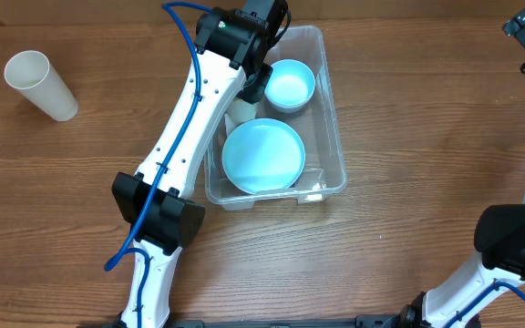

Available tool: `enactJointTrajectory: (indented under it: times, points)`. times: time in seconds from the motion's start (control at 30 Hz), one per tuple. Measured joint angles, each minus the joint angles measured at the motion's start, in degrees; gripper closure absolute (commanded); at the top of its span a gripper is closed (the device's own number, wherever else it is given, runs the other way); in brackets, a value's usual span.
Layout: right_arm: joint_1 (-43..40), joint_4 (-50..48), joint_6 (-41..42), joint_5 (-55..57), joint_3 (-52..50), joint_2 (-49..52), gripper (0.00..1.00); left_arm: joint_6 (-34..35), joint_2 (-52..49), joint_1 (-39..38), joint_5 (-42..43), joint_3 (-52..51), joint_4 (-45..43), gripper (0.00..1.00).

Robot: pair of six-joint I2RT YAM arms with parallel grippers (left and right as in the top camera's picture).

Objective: Pack container
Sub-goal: 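Release the cup and grasp the last cream cup with the left gripper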

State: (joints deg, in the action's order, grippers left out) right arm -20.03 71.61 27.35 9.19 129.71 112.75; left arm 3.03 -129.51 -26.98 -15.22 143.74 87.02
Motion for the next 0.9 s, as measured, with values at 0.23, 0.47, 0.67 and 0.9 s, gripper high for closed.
enactJointTrajectory:
  times: [0.23, 0.47, 0.67, 0.9]
  points:
    - [-0.02, 0.00, 0.04, 0.00, 0.00, 0.00, 0.00, 4.22, 0.55, 0.50, 1.55, 0.37, -0.07, 0.24]
    - [-0.02, 0.02, 0.02, 0.00, 0.00, 0.00, 0.00, 7.87, 13.68, 14.88, 3.21, 2.91, -0.96, 0.16]
    - [-0.02, 0.00, 0.02, 0.02, 0.00, 0.00, 0.00, 8.90, 17.68, 33.00, 3.72, 4.59, -1.97, 0.03]
    - [-0.02, 0.02, 0.04, 0.00, 0.00, 0.00, 0.00, 3.56, 5.20, 40.44, 5.29, 4.59, -8.46, 0.00]
